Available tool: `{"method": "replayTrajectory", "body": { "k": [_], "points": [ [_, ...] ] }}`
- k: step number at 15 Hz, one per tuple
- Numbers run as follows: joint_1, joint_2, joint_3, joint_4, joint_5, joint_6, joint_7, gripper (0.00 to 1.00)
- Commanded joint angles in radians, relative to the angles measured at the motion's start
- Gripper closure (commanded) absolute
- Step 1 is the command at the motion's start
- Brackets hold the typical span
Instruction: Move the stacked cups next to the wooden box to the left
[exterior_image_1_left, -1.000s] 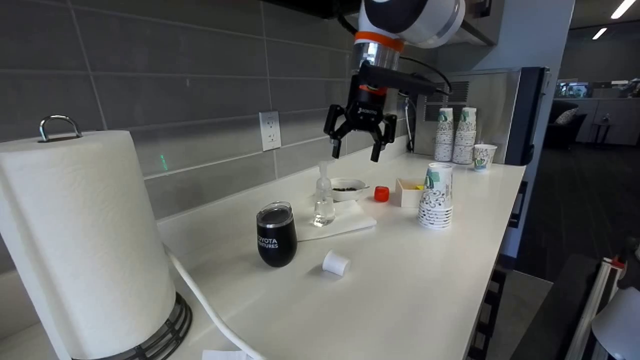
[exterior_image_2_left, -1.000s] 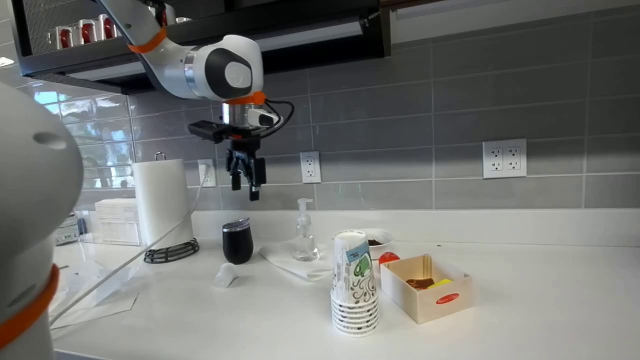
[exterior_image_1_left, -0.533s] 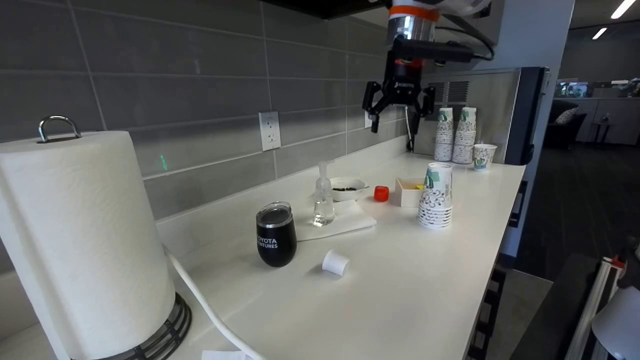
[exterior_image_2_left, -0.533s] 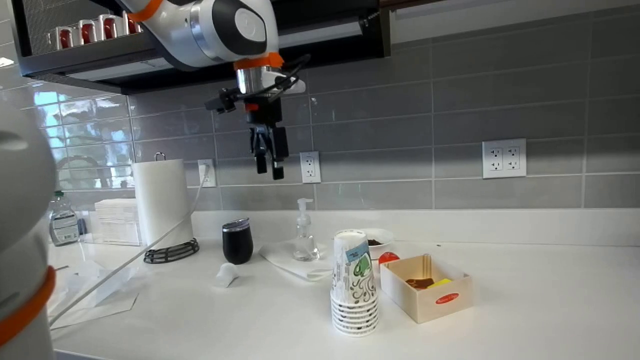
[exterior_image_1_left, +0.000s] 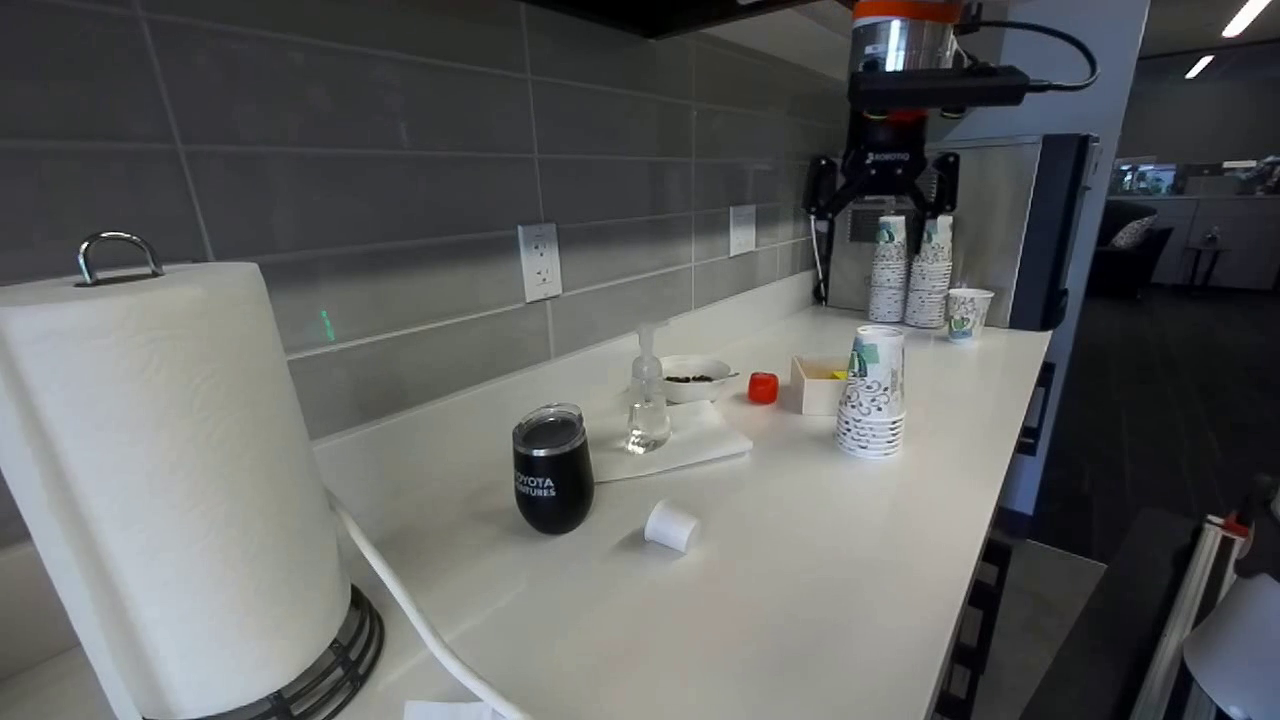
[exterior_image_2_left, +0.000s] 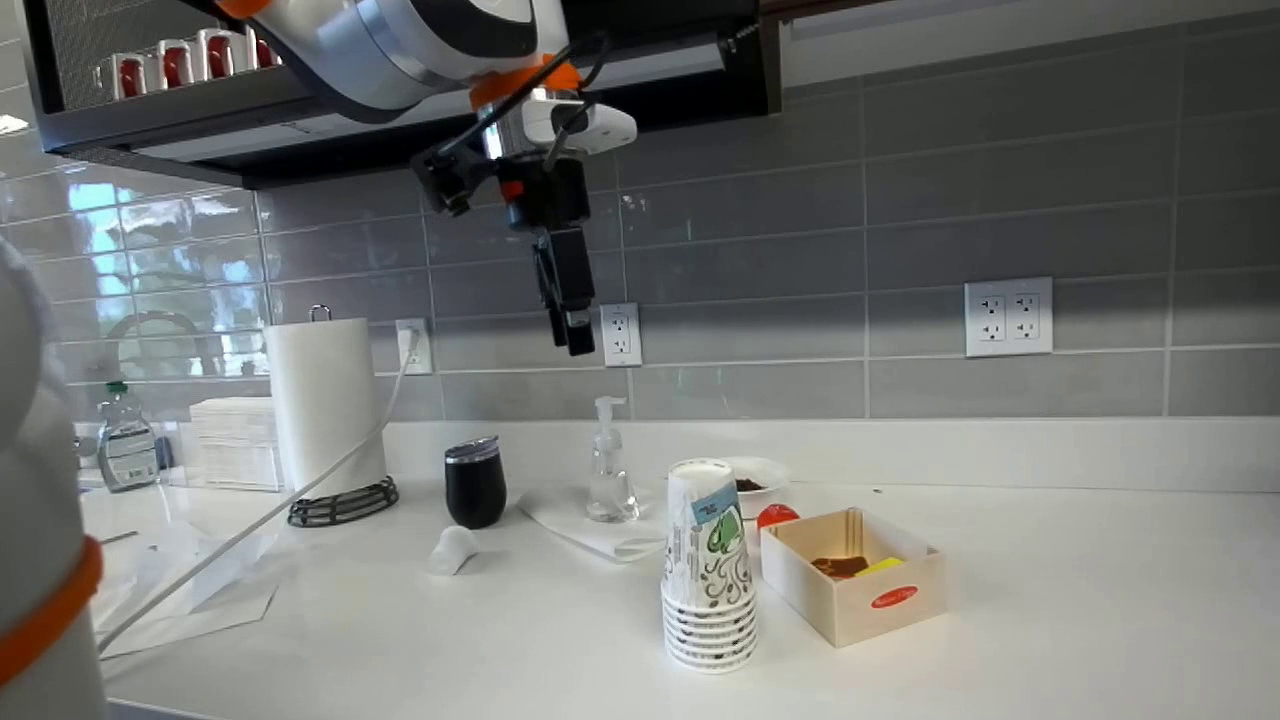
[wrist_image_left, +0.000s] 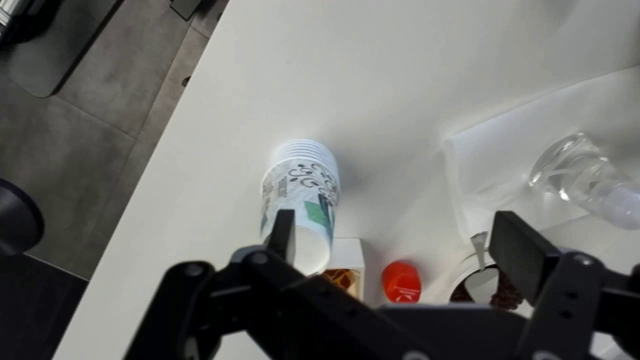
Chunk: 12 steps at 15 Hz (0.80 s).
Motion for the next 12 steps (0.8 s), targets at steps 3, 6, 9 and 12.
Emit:
{"method": "replayTrajectory", "body": {
  "k": [3, 6, 9, 12],
  "points": [
    [-0.104, -0.073, -0.029, -0.101, -0.085, 0.064, 0.07, 0.0],
    [-0.15, -0.06, -0.071, -0.13, -0.093, 0.125, 0.066, 0.0],
    [-0.185, -0.011, -0.104, -0.129, -0.08, 0.211, 0.057, 0.0],
    [-0.196, 0.046, -0.122, -0.131, -0.061, 0.312, 0.055, 0.0]
  ]
}}
